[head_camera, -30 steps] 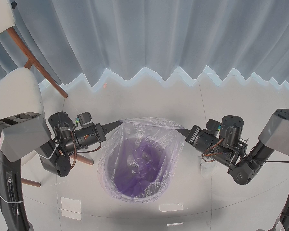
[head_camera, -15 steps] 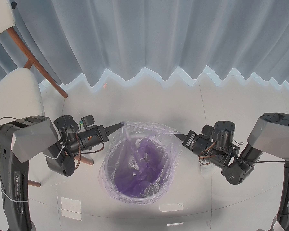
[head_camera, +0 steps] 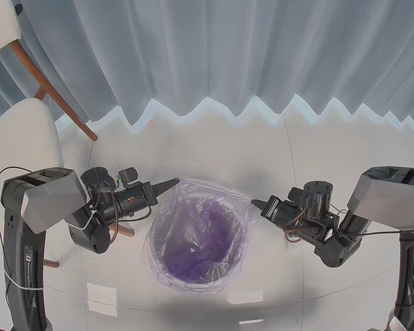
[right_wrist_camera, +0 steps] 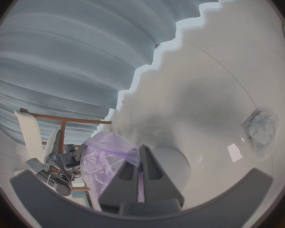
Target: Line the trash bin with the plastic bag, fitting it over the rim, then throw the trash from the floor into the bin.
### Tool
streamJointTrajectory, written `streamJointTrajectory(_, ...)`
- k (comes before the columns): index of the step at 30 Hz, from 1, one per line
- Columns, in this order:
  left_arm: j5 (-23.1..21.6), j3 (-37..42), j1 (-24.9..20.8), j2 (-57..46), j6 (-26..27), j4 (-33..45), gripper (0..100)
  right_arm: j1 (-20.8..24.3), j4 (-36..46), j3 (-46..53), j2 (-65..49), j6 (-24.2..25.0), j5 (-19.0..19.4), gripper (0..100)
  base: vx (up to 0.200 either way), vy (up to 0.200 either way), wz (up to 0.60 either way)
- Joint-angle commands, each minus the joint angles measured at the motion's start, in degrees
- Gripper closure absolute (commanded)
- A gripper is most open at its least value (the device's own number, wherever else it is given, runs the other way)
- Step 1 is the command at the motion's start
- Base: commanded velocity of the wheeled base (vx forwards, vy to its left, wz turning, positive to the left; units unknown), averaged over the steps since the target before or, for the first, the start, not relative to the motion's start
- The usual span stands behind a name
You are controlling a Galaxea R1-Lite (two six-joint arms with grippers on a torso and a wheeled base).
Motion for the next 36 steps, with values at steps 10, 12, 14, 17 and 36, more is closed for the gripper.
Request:
streamJointTrajectory(10,0.0,0.0,0.4,3.1,0.3,-0.2,100,-0.2,-0.3,0.8,2.1,-0.2,-0.1,100,0.0,0.0,0.0)
streamJointTrajectory(12,-0.1,0.0,0.5,3.2,0.6,-0.2,100,-0.2,-0.4,0.8,2.1,-0.2,-0.1,100,0.0,0.0,0.0)
streamJointTrajectory(14,0.0,0.1,0.5,3.2,0.6,-0.2,100,-0.1,-0.4,0.9,2.1,-0.2,-0.2,100,0.0,0.0,0.0)
streamJointTrajectory(17,-0.1,0.1,0.7,3.2,0.7,-0.2,100,0.0,-0.5,1.7,1.9,-0.3,-0.3,100,0.0,0.0,0.0)
streamJointTrajectory(36,-0.3,9.1,0.2,-8.8,0.8,-0.2,0,1.5,-5.6,12.3,-9.5,3.2,0.4,0,0.0,0.0,0.0)
